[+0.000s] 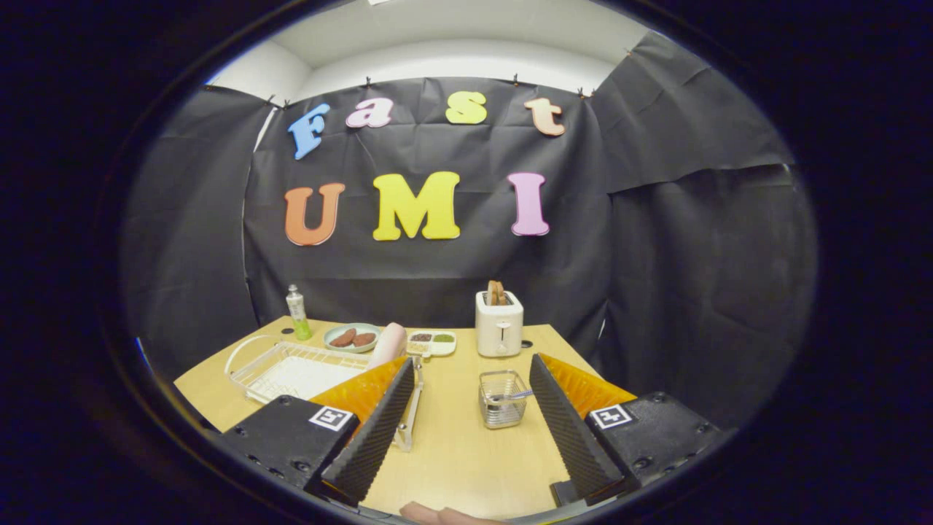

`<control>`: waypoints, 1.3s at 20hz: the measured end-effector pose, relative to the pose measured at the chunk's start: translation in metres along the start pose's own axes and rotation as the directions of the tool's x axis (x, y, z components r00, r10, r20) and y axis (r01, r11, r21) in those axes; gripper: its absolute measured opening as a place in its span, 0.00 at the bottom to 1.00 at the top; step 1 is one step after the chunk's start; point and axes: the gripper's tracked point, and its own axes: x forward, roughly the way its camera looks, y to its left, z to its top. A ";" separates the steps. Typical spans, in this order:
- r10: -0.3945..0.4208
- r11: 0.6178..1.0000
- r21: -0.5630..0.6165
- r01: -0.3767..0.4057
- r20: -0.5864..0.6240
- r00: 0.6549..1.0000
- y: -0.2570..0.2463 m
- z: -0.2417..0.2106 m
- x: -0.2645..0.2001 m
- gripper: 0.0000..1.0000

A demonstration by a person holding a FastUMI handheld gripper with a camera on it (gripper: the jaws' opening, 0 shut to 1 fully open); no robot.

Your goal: Take the plate from the dish rack, then take the spoon from the basket and place it into the plate.

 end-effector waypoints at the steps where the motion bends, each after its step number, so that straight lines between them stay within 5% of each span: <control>1: -0.004 1.000 -0.004 0.003 -0.017 1.000 0.003 0.005 0.010 1.00; 10: -0.026 0.998 -0.063 0.010 -0.255 0.967 0.034 0.033 0.100 1.00; 13: -0.043 0.998 -0.058 0.023 -0.377 0.925 0.042 0.019 0.123 1.00; 18: 0.087 0.995 0.086 -0.051 -0.502 0.860 0.089 0.008 0.135 1.00; 22: 0.054 0.998 0.052 -0.031 -0.554 0.831 0.097 0.001 0.152 1.00; 24: 0.001 1.000 0.016 0.011 -0.584 0.812 0.097 -0.003 0.162 0.96; 26: -0.048 0.999 -0.021 0.046 -0.622 0.781 0.103 -0.003 0.167 0.81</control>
